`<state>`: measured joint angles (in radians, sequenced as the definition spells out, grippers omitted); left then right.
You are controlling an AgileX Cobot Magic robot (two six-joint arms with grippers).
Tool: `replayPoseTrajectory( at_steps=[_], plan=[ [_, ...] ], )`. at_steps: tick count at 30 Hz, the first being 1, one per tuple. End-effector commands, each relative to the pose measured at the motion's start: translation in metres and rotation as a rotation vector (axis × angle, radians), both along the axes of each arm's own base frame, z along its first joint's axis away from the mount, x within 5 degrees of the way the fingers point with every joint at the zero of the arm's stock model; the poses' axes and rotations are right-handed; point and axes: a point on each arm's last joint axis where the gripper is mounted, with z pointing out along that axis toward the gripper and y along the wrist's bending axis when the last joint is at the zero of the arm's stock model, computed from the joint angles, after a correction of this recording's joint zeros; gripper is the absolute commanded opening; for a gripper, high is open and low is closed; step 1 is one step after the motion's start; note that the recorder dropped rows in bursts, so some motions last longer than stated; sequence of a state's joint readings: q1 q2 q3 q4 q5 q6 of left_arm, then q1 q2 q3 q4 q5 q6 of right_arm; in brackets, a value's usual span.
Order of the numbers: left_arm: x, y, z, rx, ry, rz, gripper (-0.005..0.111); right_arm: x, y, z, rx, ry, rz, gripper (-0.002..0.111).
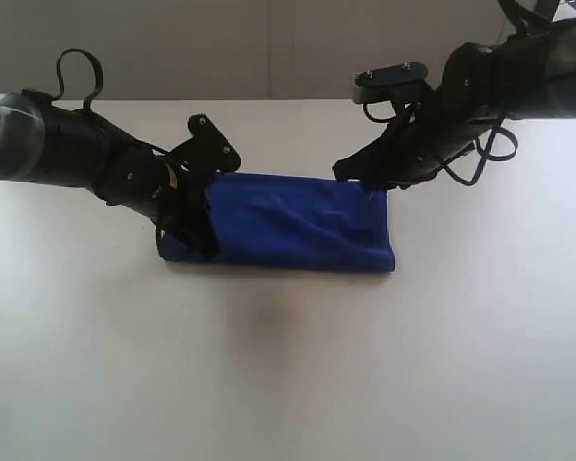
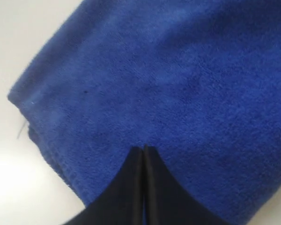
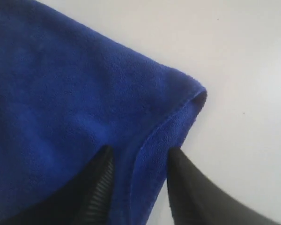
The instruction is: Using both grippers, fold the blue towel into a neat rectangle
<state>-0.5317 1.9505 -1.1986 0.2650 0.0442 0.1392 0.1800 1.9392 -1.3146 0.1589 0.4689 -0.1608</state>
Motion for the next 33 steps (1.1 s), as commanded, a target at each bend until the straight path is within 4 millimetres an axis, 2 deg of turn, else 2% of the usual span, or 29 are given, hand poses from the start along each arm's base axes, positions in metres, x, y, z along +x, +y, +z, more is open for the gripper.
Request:
replayPoseTrajectory(
  at_steps=[1, 6, 8, 10, 13, 14, 23, 30, 31, 33],
  plan=[
    [-0.001, 0.002, -0.012, 0.025, 0.060, 0.022, 0.000, 0.003, 0.000, -0.015, 0.015, 0.034, -0.011, 0.040],
    [-0.004, 0.004, -0.015, 0.051, 0.095, 0.029, 0.000, 0.005, 0.001, -0.024, 0.021, 0.048, -0.020, 0.039],
    [-0.004, 0.004, -0.015, 0.054, 0.098, 0.029, 0.000, 0.006, 0.001, -0.028, 0.020, 0.056, -0.020, 0.035],
    [-0.004, 0.004, -0.015, 0.054, 0.098, 0.029, 0.000, 0.005, 0.001, -0.028, 0.020, 0.059, -0.019, 0.026],
    [-0.004, 0.004, -0.015, 0.055, 0.100, 0.030, 0.000, 0.005, 0.001, -0.028, 0.019, 0.064, -0.019, 0.004],
    [-0.004, 0.004, -0.015, 0.055, 0.100, 0.030, 0.000, 0.005, 0.001, -0.029, 0.017, 0.068, -0.017, 0.000],
    [-0.005, 0.005, -0.016, 0.065, 0.113, 0.032, 0.000, 0.002, -0.010, -0.034, -0.034, 0.122, -0.038, 0.000],
    [-0.007, 0.006, -0.017, 0.080, 0.130, 0.034, 0.000, 0.007, -0.010, -0.032, -0.033, 0.060, -0.039, 0.001],
    [-0.007, 0.006, -0.017, 0.080, 0.130, 0.034, 0.000, 0.007, -0.010, -0.032, -0.033, 0.060, -0.039, 0.004],
    [-0.007, 0.006, -0.017, 0.080, 0.130, 0.034, 0.000, 0.006, -0.010, -0.032, -0.034, 0.068, -0.039, 0.020]
  ],
)
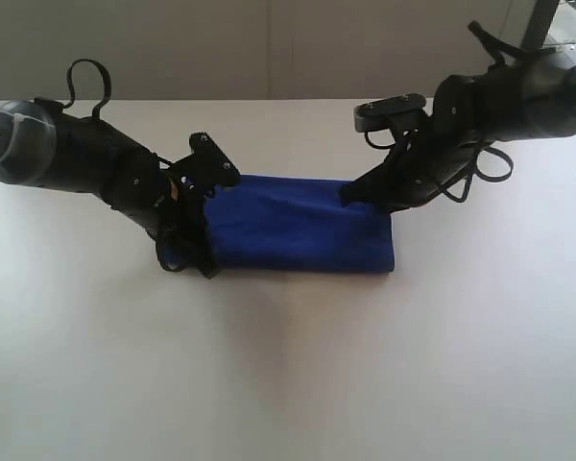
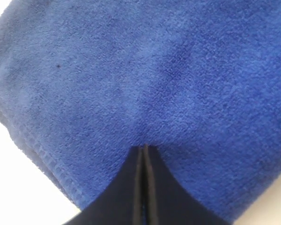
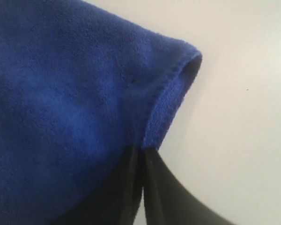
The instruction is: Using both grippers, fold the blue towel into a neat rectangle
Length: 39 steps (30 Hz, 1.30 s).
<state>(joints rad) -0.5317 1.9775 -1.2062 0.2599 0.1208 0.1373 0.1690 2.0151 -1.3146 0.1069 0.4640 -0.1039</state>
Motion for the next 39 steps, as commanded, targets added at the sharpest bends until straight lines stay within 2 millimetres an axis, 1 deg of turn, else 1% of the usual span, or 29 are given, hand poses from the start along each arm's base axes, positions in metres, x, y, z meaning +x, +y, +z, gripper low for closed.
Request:
replayPoseTrajectory(
  at_steps=[1, 3, 4, 5, 7, 9, 10, 11, 13, 16, 17, 19, 23, 26, 29, 31, 33, 35, 36, 39],
  plan=[
    [-0.004, 0.003, -0.004, 0.028, 0.050, 0.018, 0.000, 0.001, -0.004, -0.001, -0.007, 0.002, -0.006, 0.028],
    [-0.004, 0.003, -0.004, 0.028, 0.050, 0.018, 0.000, -0.001, -0.004, -0.001, -0.012, 0.016, -0.002, 0.040],
    [-0.004, 0.003, -0.004, 0.028, 0.050, 0.018, 0.000, -0.001, -0.005, -0.001, -0.020, 0.019, 0.004, 0.042],
    [-0.004, 0.003, -0.004, 0.028, 0.050, 0.018, 0.000, -0.001, -0.005, 0.003, -0.031, 0.016, 0.013, 0.044],
    [-0.004, 0.003, -0.004, 0.028, 0.050, 0.018, 0.000, 0.000, -0.006, 0.011, -0.039, -0.004, 0.011, 0.043],
    [-0.004, 0.004, -0.004, 0.029, 0.052, 0.018, 0.000, 0.002, -0.006, 0.026, -0.014, -0.043, -0.021, 0.040],
    [-0.004, 0.004, -0.004, 0.031, 0.053, 0.018, 0.000, 0.003, -0.005, 0.033, -0.005, -0.065, -0.028, 0.037],
    [-0.004, 0.004, -0.004, 0.031, 0.053, 0.018, 0.000, 0.003, -0.004, 0.038, 0.006, -0.079, -0.031, 0.032],
    [-0.004, 0.004, -0.004, 0.029, 0.052, 0.018, 0.000, 0.003, 0.002, 0.041, 0.020, -0.090, -0.009, 0.020],
    [-0.004, 0.003, -0.004, 0.028, 0.050, 0.018, 0.000, 0.004, 0.013, 0.032, 0.046, -0.076, 0.055, 0.002],
    [-0.004, 0.003, -0.004, 0.028, 0.050, 0.018, 0.000, 0.005, 0.015, 0.026, 0.061, -0.067, 0.050, 0.000],
    [-0.004, 0.004, -0.004, 0.029, 0.053, 0.020, 0.000, 0.009, 0.015, 0.013, 0.062, -0.056, 0.041, 0.000],
    [-0.005, 0.004, -0.004, 0.035, 0.061, 0.021, 0.000, 0.014, 0.003, -0.013, 0.041, -0.012, 0.017, 0.000],
    [-0.005, 0.004, -0.004, 0.035, 0.061, 0.021, 0.000, 0.016, -0.008, -0.023, 0.033, 0.013, -0.004, 0.000],
    [-0.005, 0.004, -0.005, 0.037, 0.063, 0.022, 0.000, 0.017, -0.014, -0.024, 0.032, 0.018, -0.021, 0.000],
    [-0.006, 0.005, -0.005, 0.042, 0.071, 0.025, 0.000, 0.017, -0.014, -0.020, 0.034, 0.007, -0.023, 0.000],
    [-0.007, 0.005, -0.001, 0.029, 0.076, 0.038, 0.000, 0.017, -0.014, -0.010, 0.036, -0.015, -0.023, 0.000],
    [-0.008, 0.004, 0.008, -0.011, 0.075, 0.064, 0.000, 0.016, -0.015, 0.002, 0.040, -0.044, -0.022, 0.000],
    [-0.009, 0.004, 0.014, -0.031, 0.071, 0.074, 0.000, 0.014, -0.015, 0.012, 0.043, -0.056, -0.020, 0.000],
    [-0.011, 0.004, 0.033, -0.072, 0.031, 0.083, 0.000, 0.007, -0.013, 0.032, 0.060, -0.061, -0.016, 0.000]
  ],
)
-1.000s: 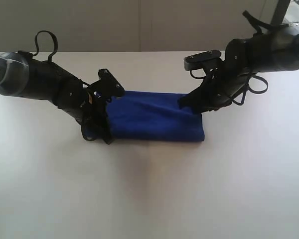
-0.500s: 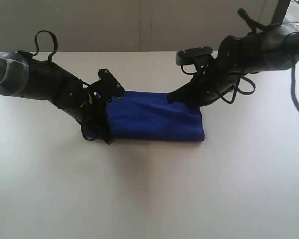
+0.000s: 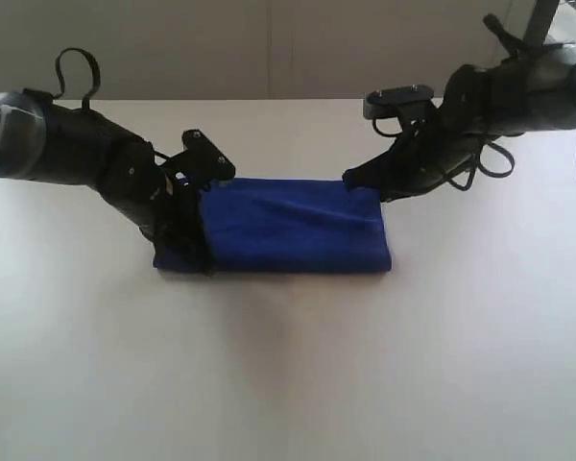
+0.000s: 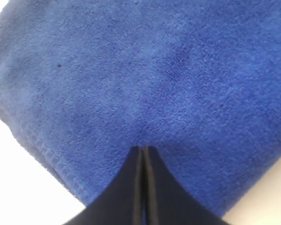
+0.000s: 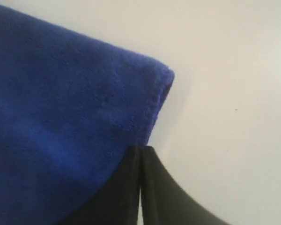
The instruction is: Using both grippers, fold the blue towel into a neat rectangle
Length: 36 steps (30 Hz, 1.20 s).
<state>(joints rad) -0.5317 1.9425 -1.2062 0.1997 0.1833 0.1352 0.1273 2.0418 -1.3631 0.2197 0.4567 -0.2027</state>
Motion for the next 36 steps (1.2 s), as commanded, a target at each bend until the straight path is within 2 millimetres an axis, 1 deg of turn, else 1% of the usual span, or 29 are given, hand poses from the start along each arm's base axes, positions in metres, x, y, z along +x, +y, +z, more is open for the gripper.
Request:
replayPoseTrajectory(
  at_steps=[1, 3, 7, 11, 15, 19, 22, 25, 36],
  plan=[
    [-0.006, 0.002, 0.026, -0.055, -0.022, 0.036, 0.000, -0.009, 0.001, 0.034, 0.016, -0.025, 0.011, 0.000],
    [-0.006, 0.003, 0.034, -0.076, -0.039, 0.050, 0.000, -0.014, 0.005, 0.041, 0.018, -0.011, 0.028, 0.000],
    [-0.007, 0.003, 0.037, -0.092, -0.042, 0.069, 0.000, -0.020, 0.020, 0.036, 0.025, 0.030, 0.063, 0.000],
    [-0.006, 0.004, 0.025, -0.067, -0.002, 0.078, 0.000, -0.024, 0.035, 0.025, 0.024, 0.079, 0.097, 0.000],
    [-0.003, 0.010, 0.009, -0.028, 0.052, 0.097, 0.000, -0.024, 0.036, 0.013, 0.025, 0.126, 0.081, 0.000],
    [-0.003, 0.012, 0.000, -0.008, 0.083, 0.103, 0.000, -0.024, 0.035, -0.008, 0.006, 0.195, 0.093, 0.000],
    [-0.004, 0.012, -0.001, 0.001, 0.096, 0.104, 0.000, -0.024, 0.036, -0.022, 0.000, 0.233, 0.093, 0.000],
    [-0.005, 0.013, -0.002, 0.014, 0.115, 0.107, 0.000, -0.023, 0.035, -0.029, -0.006, 0.249, 0.095, 0.000],
    [-0.007, 0.015, -0.003, 0.034, 0.140, 0.106, 0.000, -0.022, 0.033, -0.030, -0.044, 0.235, 0.117, 0.000]
  ],
)
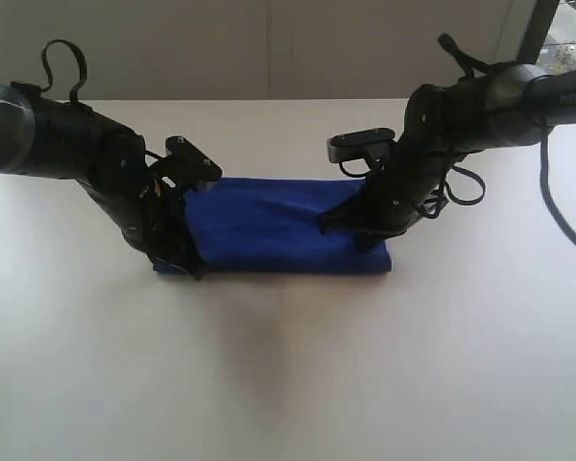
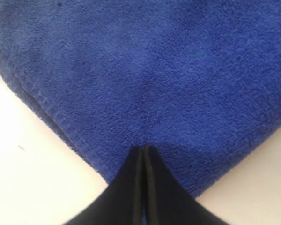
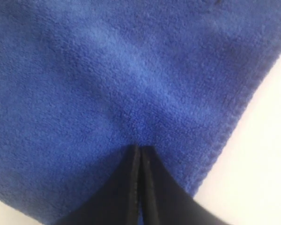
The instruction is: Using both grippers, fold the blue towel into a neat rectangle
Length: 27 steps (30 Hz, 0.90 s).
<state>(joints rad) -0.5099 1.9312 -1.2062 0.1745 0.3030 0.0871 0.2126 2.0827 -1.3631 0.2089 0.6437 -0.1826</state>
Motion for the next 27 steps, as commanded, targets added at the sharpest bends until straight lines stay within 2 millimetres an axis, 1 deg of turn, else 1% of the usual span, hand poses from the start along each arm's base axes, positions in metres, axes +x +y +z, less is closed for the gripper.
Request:
replayPoseTrajectory(
  at_steps=[1, 11, 20, 23, 25, 27],
  plan=[
    [-0.003, 0.002, -0.002, 0.011, 0.034, 0.015, 0.000, -0.001, -0.002, -0.006, -0.026, 0.007, 0.015, 0.000],
    [-0.007, 0.005, -0.004, 0.037, 0.075, 0.019, 0.000, 0.000, -0.002, -0.006, -0.032, -0.006, 0.037, 0.000],
    [-0.005, 0.004, -0.003, 0.022, 0.061, 0.023, 0.000, 0.002, -0.002, -0.004, -0.028, -0.021, 0.034, 0.000],
    [-0.006, 0.004, 0.007, 0.009, 0.036, 0.022, 0.000, 0.005, -0.002, 0.015, -0.013, -0.096, 0.017, 0.000],
    [-0.008, 0.005, 0.026, -0.016, -0.011, 0.021, 0.000, 0.003, -0.002, 0.038, 0.004, -0.152, 0.002, 0.000],
    [-0.009, 0.009, 0.043, -0.043, -0.050, 0.037, 0.000, 0.000, -0.004, 0.054, 0.013, -0.173, -0.008, 0.000]
  ],
)
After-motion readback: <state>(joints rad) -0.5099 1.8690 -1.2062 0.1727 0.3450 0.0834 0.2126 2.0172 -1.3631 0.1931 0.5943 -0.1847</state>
